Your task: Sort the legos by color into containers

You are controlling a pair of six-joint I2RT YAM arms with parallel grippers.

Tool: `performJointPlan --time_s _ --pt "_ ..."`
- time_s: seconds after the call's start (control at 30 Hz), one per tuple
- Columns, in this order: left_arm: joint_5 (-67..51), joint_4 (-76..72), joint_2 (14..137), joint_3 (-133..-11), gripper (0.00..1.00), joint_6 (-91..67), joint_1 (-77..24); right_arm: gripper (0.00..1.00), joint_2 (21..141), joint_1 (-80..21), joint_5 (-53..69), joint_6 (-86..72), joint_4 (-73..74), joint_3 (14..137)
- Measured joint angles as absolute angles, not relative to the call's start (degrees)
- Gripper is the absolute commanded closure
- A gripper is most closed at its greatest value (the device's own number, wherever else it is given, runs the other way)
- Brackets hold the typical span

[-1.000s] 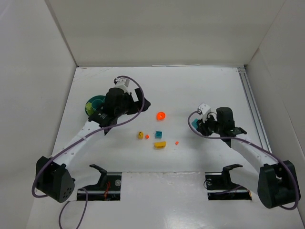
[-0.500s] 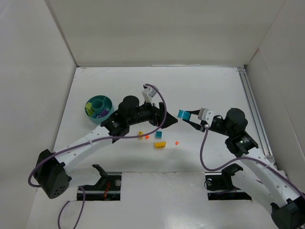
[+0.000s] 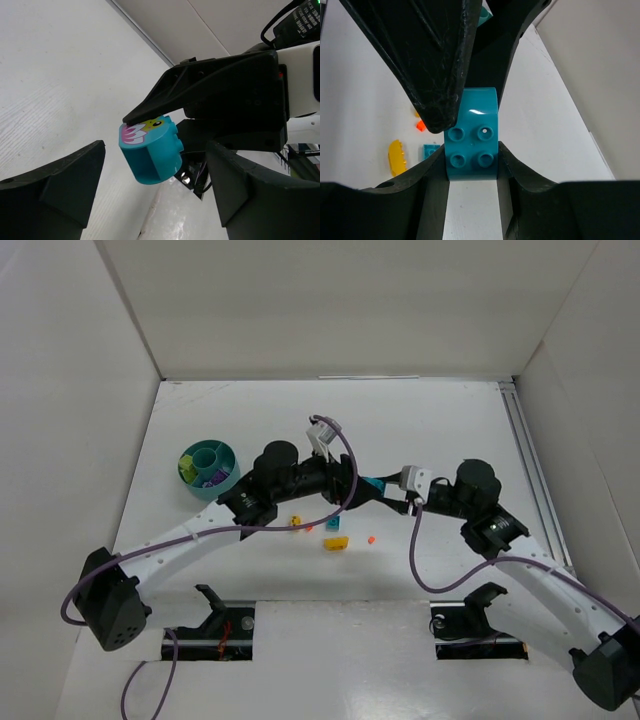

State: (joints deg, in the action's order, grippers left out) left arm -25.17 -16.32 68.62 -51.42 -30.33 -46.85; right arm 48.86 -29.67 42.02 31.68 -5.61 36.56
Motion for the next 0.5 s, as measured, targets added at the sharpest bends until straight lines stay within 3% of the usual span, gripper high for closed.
performJointPlan --time_s 0.07,0.4,0.5 --pt "-24.97 -16.38 68.84 -51.86 0.35 -30.26 -47.11 0.82 49.34 -30.00 41.89 31.66 -5.58 36.88" --pt "-24.23 -15.99 71.50 -54.06 0.66 -30.13 -47.66 0.80 49.47 -31.14 38.76 31.62 -5.58 38.17" --pt "-23.90 -15.59 71.50 -54.41 0.74 -30.06 -47.66 0.76 49.47 -31.24 38.22 31.57 -5.61 38.39"
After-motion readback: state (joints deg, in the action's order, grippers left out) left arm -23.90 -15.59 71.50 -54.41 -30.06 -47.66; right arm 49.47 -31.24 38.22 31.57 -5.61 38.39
